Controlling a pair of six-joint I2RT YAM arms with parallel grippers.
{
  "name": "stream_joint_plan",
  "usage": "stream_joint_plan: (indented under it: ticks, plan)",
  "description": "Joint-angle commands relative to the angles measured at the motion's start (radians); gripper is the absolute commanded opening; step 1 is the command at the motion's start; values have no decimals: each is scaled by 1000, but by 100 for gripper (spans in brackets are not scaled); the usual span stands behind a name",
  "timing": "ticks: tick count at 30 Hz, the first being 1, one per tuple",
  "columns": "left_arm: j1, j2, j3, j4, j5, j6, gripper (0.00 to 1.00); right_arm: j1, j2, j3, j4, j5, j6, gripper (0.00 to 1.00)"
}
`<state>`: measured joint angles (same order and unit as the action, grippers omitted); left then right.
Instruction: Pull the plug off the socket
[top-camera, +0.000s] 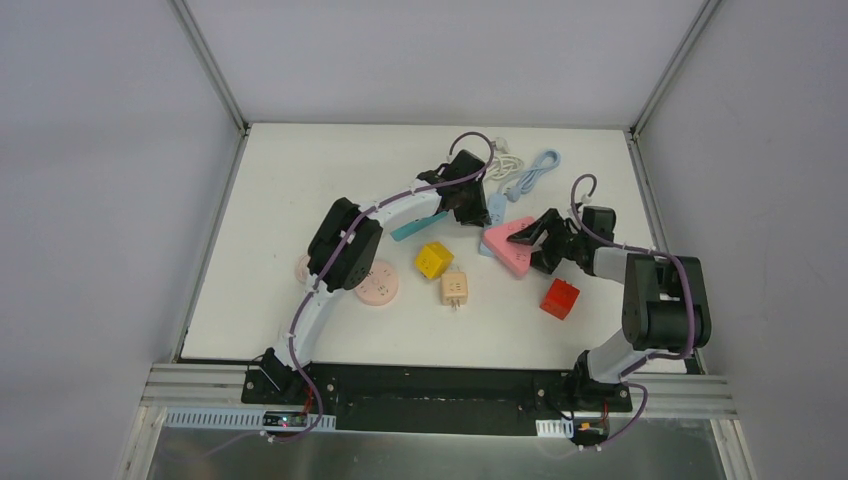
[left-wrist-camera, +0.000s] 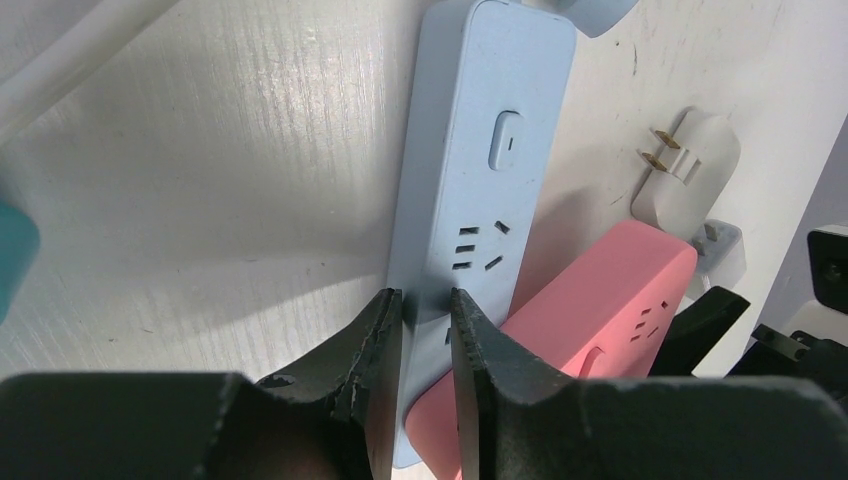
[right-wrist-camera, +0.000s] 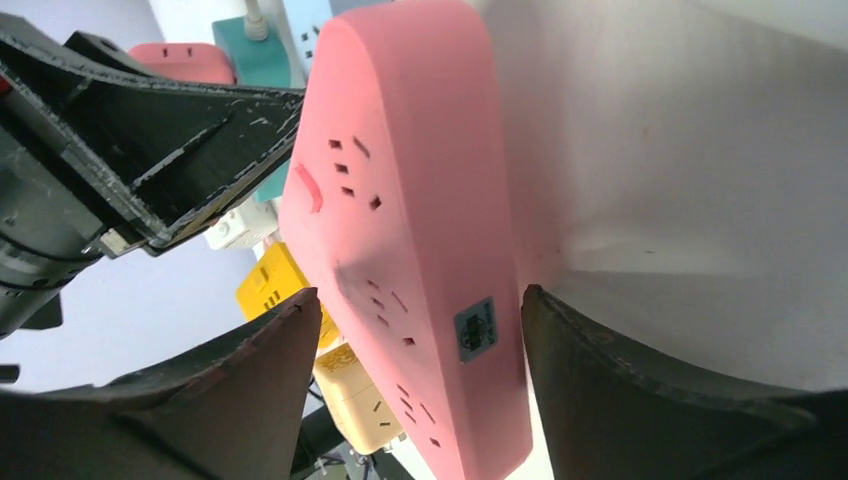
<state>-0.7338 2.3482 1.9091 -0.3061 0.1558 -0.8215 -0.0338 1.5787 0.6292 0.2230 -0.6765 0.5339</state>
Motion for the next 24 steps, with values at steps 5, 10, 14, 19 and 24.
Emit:
stream_joint_plan:
  ticks: [5,10,14,19,24]
  plan:
    - [-3,21,-35,-53,26,1,28,2,38,-113,455,-180,210,36]
    - [9,13,-80,12,80,-33,43,2,81,-140,684,-233,339,0]
    - [12,17,-87,30,103,-44,44,2,102,-134,752,-245,377,0]
    - [11,33,-70,5,110,-47,32,0,107,-125,769,-255,368,0]
    - [10,40,-53,-21,107,-42,21,5,99,-124,759,-248,306,5]
